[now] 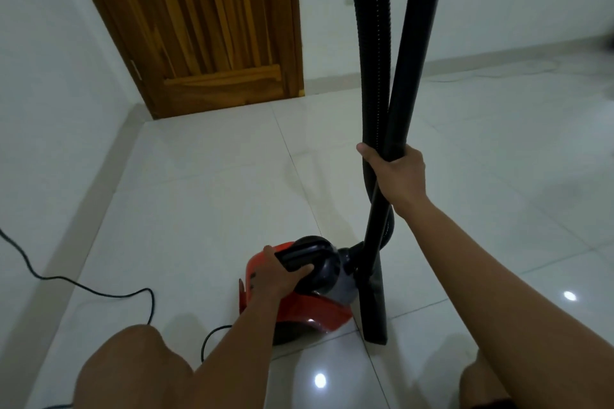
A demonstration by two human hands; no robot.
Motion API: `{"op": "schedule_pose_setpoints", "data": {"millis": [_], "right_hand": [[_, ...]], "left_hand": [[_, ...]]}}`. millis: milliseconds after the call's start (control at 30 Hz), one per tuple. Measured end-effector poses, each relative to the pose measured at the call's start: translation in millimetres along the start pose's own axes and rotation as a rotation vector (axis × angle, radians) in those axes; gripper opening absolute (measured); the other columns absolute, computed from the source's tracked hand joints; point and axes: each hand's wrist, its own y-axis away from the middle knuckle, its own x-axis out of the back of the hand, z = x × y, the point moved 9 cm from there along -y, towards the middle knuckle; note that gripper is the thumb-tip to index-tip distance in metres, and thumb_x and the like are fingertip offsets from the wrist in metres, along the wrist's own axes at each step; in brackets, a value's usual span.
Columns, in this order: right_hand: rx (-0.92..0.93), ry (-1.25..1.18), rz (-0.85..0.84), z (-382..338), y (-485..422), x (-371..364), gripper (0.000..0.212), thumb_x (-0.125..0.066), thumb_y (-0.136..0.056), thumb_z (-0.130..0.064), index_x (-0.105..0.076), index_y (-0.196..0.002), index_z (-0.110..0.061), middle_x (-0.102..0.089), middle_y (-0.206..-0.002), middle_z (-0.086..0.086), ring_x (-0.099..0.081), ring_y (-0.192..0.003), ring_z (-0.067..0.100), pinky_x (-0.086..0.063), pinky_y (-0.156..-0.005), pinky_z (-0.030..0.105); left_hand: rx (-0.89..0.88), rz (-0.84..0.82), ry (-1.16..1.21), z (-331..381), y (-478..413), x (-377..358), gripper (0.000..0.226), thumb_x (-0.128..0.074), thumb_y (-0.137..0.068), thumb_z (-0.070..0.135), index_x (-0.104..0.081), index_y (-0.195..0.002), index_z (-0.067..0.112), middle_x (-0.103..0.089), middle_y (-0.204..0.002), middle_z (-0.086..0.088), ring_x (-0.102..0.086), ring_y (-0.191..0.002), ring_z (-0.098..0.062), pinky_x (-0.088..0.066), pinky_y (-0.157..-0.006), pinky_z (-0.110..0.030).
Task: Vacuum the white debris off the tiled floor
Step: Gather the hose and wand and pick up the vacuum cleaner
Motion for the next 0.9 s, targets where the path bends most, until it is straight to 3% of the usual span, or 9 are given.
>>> {"op": "schedule_pose_setpoints", "data": {"millis": [100, 233, 400, 600, 833, 900], "right_hand": [[0.006, -0.003, -0.017, 2, -3, -5, 0.041, -0.084, -0.079, -0.048, -0.073, -0.103, -0.017, -0.074, -0.087, -0.003, -0.072, -0.080, 0.014, -0.057, -0.070, 0.025], [0.021, -0.005, -0.028, 9, -5, -12, 0.041, -0.084, -0.079, -0.048, -0.074, -0.104, -0.017, -0.074, -0.085, -0.004, -0.072, -0.080, 0.013, -0.056, -0.071, 0.026], [0.020, -0.020, -0.026, 9, -9, -17, 0.040, -0.084, -0.078, -0.048, -0.074, -0.102, -0.018, -0.074, -0.085, -0.004, -0.072, -0.080, 0.014, -0.058, -0.073, 0.029], [0.017, -0.031, -0.036, -1, -4, -15, 0.040, -0.084, -0.078, -0.048, -0.074, -0.104, -0.019, -0.074, -0.088, -0.004, -0.072, -0.084, 0.014, -0.060, -0.078, 0.032], [0.021, -0.039, -0.027, -1, 5, -3, 0.036, -0.084, -0.079, -0.046, -0.073, -0.101, -0.020, -0.074, -0.085, -0.002, -0.072, -0.080, 0.016, -0.062, -0.078, 0.037], [0.025, -0.042, -0.027, -2, 3, -3, 0.037, -0.084, -0.079, -0.046, -0.073, -0.102, -0.020, -0.074, -0.085, -0.003, -0.072, -0.080, 0.015, -0.062, -0.078, 0.036]], "left_hand": [[-0.040, 0.006, -0.079, 0, -7, 2, 0.098, -0.085, -0.066, 0.057, -0.038, -0.135, 0.006, -0.057, -0.127, -0.010, -0.055, -0.103, -0.021, -0.043, -0.079, -0.026], [-0.009, -0.049, -0.143, 0, -17, 1, 0.105, -0.086, -0.066, 0.057, -0.034, -0.141, 0.004, -0.052, -0.135, -0.011, -0.053, -0.122, -0.027, -0.041, -0.084, -0.027], [-0.010, -0.061, -0.170, -3, -21, 1, 0.100, -0.085, -0.065, 0.061, -0.039, -0.136, 0.008, -0.054, -0.133, -0.008, -0.053, -0.121, -0.025, -0.039, -0.082, -0.026], [0.018, -0.105, -0.200, -2, -15, 5, 0.112, -0.081, -0.064, 0.067, -0.034, -0.147, 0.009, -0.046, -0.143, -0.011, -0.042, -0.133, -0.029, -0.041, -0.101, -0.036], [-0.005, -0.120, -0.337, 8, -12, 6, 0.108, -0.080, -0.063, 0.070, -0.038, -0.142, 0.010, -0.046, -0.138, -0.015, -0.050, -0.126, -0.033, -0.046, -0.101, -0.040], [-0.075, -0.119, -0.423, 18, -19, 6, 0.100, -0.078, -0.058, 0.073, -0.044, -0.135, 0.020, -0.048, -0.132, -0.009, -0.054, -0.120, -0.030, -0.048, -0.096, -0.043]]}}
